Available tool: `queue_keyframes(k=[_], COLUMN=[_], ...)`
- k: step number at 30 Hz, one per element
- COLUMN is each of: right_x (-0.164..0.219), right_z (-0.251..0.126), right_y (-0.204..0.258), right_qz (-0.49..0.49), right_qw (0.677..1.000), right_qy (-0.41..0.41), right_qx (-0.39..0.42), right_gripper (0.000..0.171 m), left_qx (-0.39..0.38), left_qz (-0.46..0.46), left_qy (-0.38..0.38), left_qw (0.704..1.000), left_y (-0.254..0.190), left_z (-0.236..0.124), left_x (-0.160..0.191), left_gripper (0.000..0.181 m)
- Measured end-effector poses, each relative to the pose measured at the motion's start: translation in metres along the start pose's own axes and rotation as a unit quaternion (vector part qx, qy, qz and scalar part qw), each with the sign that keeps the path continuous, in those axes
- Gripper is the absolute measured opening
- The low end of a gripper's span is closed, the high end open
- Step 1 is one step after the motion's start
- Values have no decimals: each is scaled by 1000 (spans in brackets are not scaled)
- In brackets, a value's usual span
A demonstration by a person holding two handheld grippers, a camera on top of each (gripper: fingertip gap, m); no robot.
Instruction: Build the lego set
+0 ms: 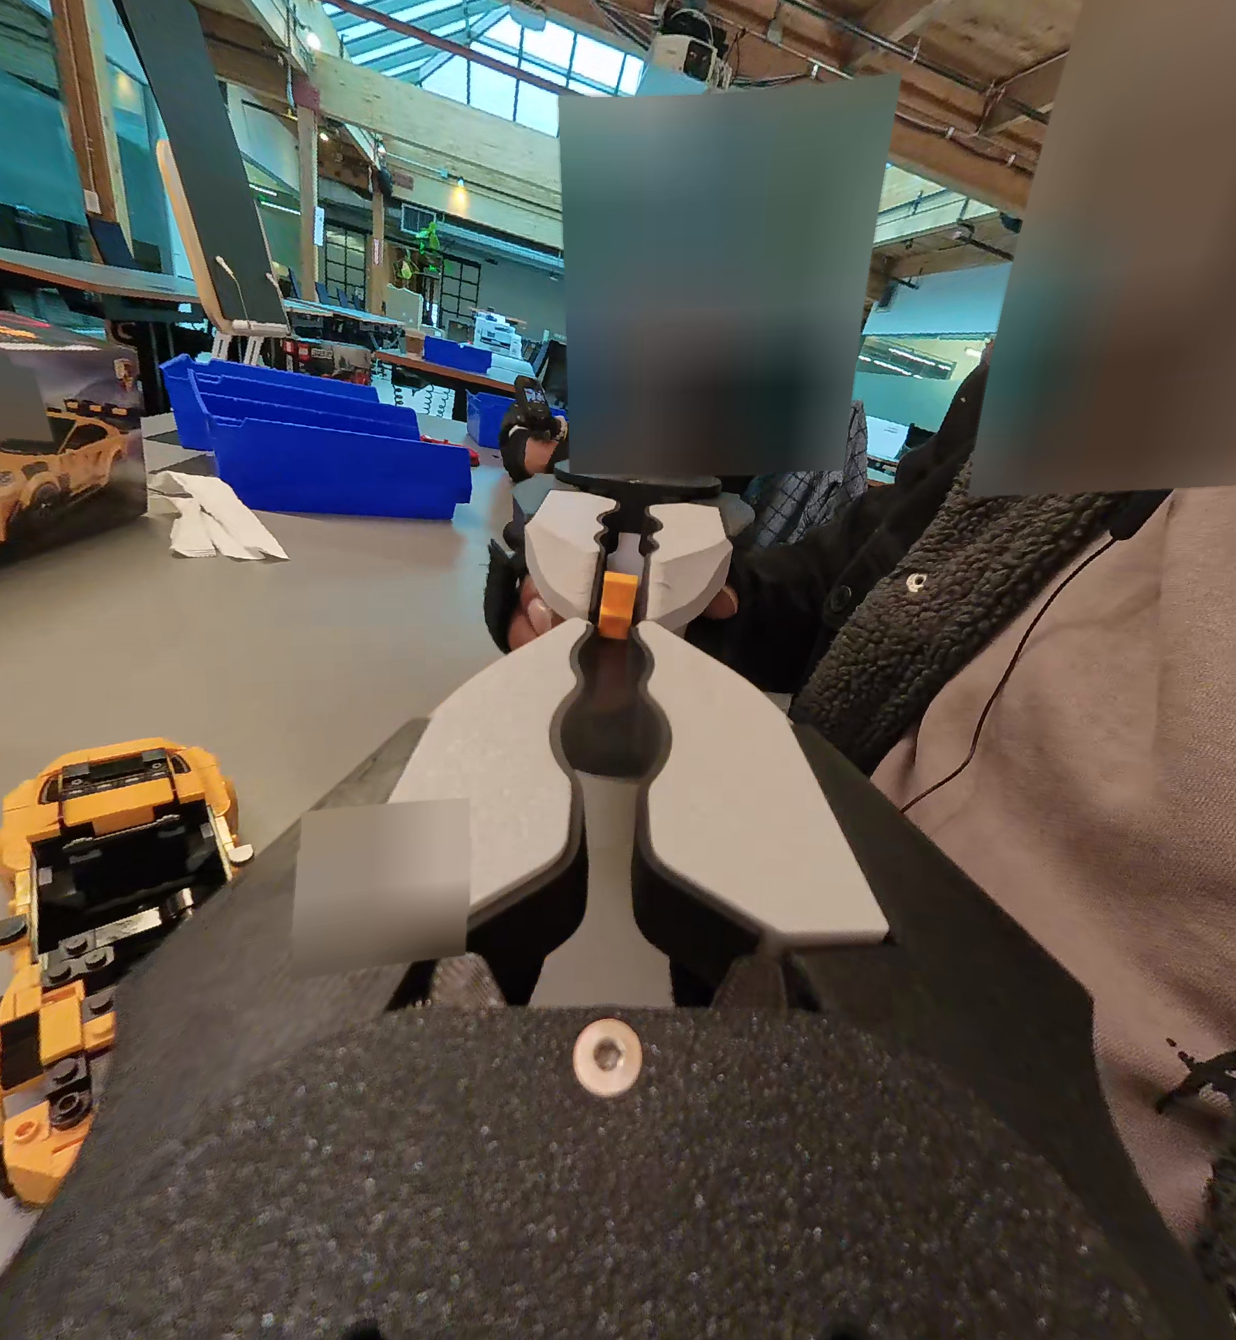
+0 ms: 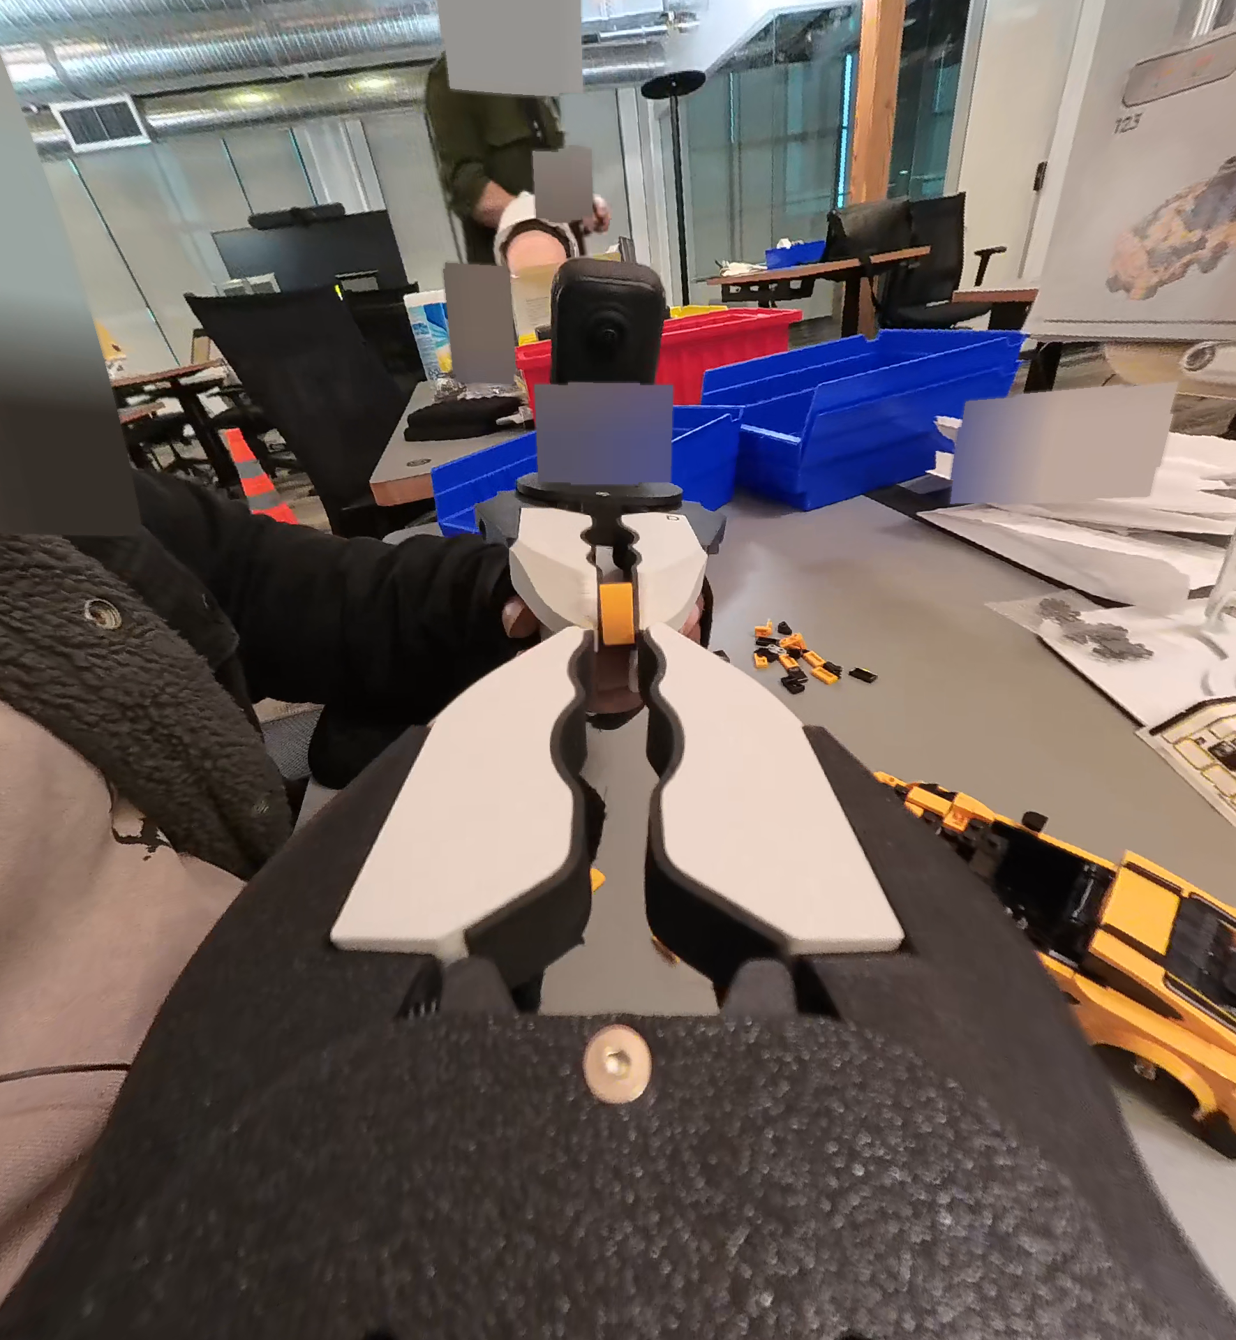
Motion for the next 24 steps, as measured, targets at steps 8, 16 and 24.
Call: queue_keyframes(k=[8, 16, 24], right_x=[-5, -5, 22], right_z=[5, 9, 0], right_y=[2, 3, -14], right_qz=[-5, -9, -89], right_qw=[1000, 999, 926], right_qy=[6, 24, 365], right_qx=[-13, -24, -31], right_gripper=[10, 7, 7], left_qx=[8, 8, -117], left_qz=[3, 9, 57], left_qy=[-2, 7, 84], left_qw=[1000, 1000, 988], left_y=[-3, -5, -1], left_z=[-3, -5, -37], left_x=[-1, 2, 6], left_gripper=[7, 7, 13])
Point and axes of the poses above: each gripper's, where its closed fingertips meet, z out along the fingers, x out of its underside, y = z × x across the jaws, the point moved 8 cm from there along -z, back along the fingers, and after that the axes turned 7 degrees about -y, right-handed, at the moved point
